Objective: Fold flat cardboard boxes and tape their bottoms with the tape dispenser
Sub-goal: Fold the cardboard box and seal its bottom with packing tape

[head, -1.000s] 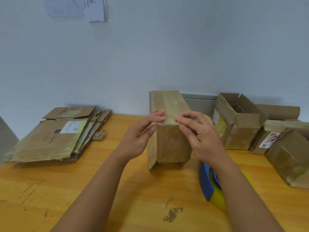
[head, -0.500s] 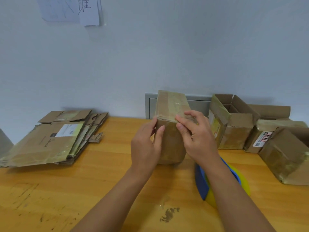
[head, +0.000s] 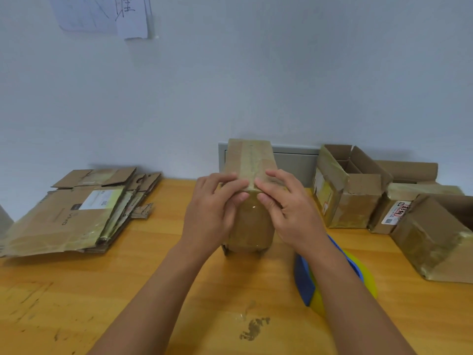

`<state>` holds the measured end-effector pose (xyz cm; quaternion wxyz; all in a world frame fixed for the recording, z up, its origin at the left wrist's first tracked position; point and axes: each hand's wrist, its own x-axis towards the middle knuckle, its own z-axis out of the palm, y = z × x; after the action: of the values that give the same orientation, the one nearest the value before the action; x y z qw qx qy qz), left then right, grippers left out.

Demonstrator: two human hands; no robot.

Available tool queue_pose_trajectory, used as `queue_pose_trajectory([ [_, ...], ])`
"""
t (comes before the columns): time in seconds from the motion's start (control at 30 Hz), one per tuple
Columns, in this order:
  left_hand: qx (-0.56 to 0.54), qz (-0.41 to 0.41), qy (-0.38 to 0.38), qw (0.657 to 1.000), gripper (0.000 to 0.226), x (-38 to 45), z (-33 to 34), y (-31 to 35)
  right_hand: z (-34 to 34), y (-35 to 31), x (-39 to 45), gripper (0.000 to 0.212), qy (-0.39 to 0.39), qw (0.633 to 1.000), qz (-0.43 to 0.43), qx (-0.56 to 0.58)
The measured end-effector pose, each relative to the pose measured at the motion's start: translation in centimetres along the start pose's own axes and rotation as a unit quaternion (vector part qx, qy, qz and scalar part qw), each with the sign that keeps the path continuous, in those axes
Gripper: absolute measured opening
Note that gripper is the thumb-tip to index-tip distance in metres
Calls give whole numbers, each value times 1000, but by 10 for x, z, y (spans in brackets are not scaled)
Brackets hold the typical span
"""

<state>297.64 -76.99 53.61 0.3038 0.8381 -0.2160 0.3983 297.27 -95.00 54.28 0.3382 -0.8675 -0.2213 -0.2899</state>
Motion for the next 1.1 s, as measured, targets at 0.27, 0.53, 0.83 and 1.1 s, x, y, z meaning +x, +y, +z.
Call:
queue_pose_trajectory([
  [0.27, 30, 12, -48, 998, 32, 5, -4, -2, -13, 7, 2, 40, -56, 998, 18, 0],
  [0.53, 28, -11, -49, 998, 36, 4, -5, -3, -16, 9, 1, 40, -58, 998, 10, 32],
  [0.83, 7, -30, -72, 997, 30, 4, -5, -2, -19, 16, -2, 44, -74, 994, 25, 76],
  [1.1, -34, -58, -70, 995, 26, 1, -6, -1, -22, 17, -2, 41, -92, 993, 21, 76],
])
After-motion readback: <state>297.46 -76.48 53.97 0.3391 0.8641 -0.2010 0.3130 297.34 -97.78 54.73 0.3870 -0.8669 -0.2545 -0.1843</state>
